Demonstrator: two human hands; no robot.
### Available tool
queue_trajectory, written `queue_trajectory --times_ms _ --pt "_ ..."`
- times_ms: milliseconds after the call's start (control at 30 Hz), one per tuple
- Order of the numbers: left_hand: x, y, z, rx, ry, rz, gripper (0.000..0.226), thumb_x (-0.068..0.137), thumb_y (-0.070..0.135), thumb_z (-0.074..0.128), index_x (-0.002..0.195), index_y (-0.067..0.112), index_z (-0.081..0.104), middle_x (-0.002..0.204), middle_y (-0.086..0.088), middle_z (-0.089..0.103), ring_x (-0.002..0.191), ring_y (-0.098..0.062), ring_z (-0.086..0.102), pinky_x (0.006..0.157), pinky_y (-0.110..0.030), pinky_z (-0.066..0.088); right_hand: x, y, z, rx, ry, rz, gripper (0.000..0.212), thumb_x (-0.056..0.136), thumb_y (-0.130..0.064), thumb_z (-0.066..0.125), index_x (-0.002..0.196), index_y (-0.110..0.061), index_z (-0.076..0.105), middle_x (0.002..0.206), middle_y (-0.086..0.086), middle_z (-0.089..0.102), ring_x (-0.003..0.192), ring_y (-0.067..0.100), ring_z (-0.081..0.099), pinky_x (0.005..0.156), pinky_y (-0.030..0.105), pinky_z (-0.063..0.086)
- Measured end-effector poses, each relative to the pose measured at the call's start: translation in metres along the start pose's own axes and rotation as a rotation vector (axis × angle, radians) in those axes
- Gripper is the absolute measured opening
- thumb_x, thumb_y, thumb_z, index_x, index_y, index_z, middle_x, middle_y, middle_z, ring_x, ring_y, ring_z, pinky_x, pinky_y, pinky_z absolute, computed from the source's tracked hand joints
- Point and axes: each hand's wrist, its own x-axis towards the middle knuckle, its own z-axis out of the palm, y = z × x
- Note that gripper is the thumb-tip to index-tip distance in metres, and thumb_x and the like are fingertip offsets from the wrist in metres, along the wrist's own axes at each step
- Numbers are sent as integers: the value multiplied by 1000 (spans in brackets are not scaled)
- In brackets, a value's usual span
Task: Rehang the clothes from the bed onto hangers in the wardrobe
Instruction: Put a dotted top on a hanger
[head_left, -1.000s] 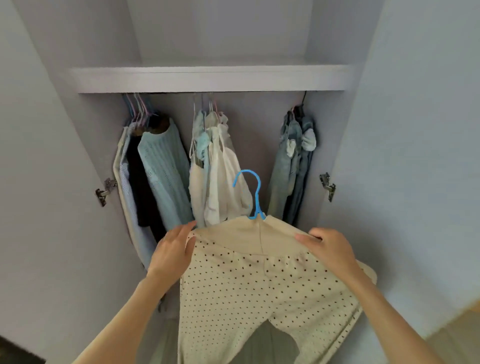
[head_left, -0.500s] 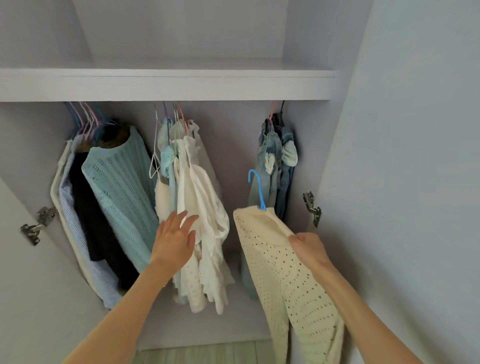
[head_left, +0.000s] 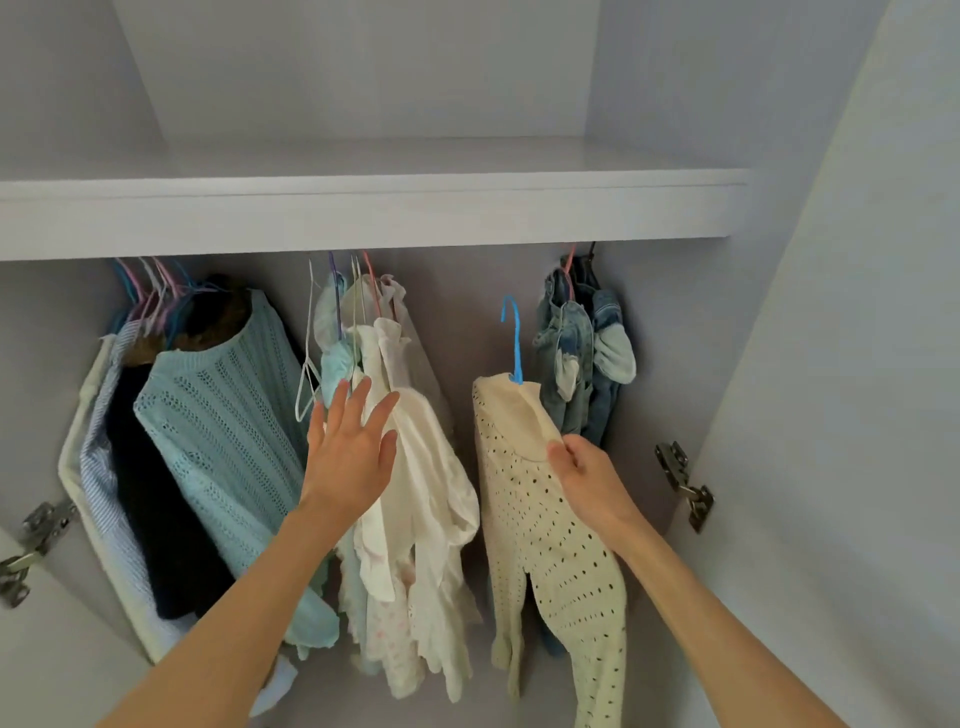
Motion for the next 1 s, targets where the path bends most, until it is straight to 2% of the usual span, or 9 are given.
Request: queue_trajectory --times_ms 167,300,400,500,567,667,733,867,1000 --pt "42 -25 15 76 -32 24 49 93 32 48 140 21 40 149 -15 29 141 -36 17 111 -57 7 44 -22 27 32 107 -76 31 99 -22 38 71 -11 34 61 -3 28 51 7 24 43 16 27" --pt "56 -47 29 119 -83 48 59 88 52 27 140 26 40 144 -16 39 136 -39 29 105 -62 18 79 -36 44 29 240 -146 36 99 -18 40 64 -14 30 58 -4 27 51 7 25 46 17 28" --pt "61 -56 36 105 -88 69 64 86 61 20 142 33 31 148 -13 32 139 -36 23 105 -63 17 103 -44 45 -19 346 -174 38 98 -17 41 61 -15 31 54 -4 29 49 9 26 46 20 24" --pt "69 -55 37 53 -101 80 74 79 71 10 144 38 24 154 -8 19 143 -30 7 110 -60 7 121 -50 45 -161 426 -181 35 97 -15 42 62 -10 35 53 -1 35 50 12 32 50 29 20" --pt "75 -54 40 31 -127 88 81 73 74 3 144 40 22 156 -5 12 144 -27 -1 111 -57 2 126 -51 43 -246 478 -194 34 97 -14 42 64 -9 37 53 0 40 49 12 34 50 27 17" --pt "78 -59 47 -23 -115 96 81 74 74 4 143 38 26 156 -5 12 144 -25 -3 112 -54 2 133 -52 35 -385 546 -175 25 99 -18 39 87 -1 52 68 7 50 59 20 41 44 24 20" --pt "76 -62 53 -52 -97 103 79 76 73 8 141 36 30 155 -7 15 144 -25 -1 113 -53 4 144 -50 29 -397 590 -204 29 99 -18 39 95 6 54 70 13 52 61 24 45 47 28 30" --pt "78 -61 59 -75 -68 116 80 78 76 6 140 33 35 154 -10 19 144 -27 5 113 -52 3 171 -48 13 -392 666 -250 24 97 -13 41 77 -3 52 67 17 53 59 29 49 54 36 39" --pt "82 -58 60 -75 -54 123 90 74 80 -5 139 33 36 154 -9 20 144 -28 6 112 -50 -1 194 -48 0 -409 655 -120 29 98 -15 39 76 -3 53 79 24 62 71 36 56 60 35 40"
